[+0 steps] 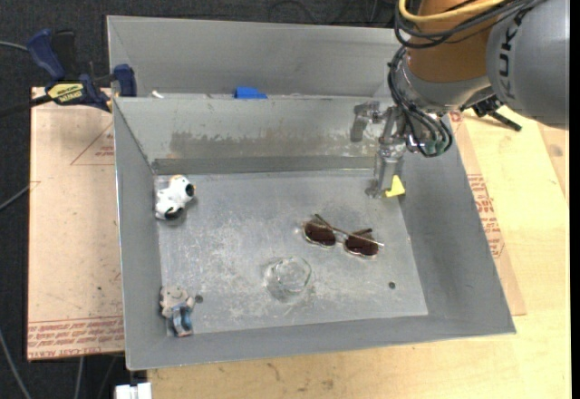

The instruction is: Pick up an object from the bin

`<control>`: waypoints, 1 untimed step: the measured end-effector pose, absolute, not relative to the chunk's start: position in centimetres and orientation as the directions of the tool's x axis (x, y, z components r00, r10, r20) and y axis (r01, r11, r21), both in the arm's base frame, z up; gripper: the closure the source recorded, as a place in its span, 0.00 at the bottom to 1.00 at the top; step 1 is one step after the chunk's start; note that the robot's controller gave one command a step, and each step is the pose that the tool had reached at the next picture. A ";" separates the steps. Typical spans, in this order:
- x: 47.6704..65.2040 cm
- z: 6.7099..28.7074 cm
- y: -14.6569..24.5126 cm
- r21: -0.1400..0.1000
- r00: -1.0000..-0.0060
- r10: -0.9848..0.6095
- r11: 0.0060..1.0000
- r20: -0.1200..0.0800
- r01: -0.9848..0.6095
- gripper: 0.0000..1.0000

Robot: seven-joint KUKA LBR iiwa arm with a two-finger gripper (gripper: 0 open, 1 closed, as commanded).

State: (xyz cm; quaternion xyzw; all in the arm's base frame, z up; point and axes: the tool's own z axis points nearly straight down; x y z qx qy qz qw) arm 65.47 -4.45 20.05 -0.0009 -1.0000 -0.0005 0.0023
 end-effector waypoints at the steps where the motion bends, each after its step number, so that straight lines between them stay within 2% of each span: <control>1: 65.6 20.6 -4.4 0.000 -1.000 0.001 1.000 -0.003 0.001 0.00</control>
Offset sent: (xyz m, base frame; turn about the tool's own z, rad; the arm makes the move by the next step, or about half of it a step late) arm -0.0337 0.0455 -0.0443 -0.2219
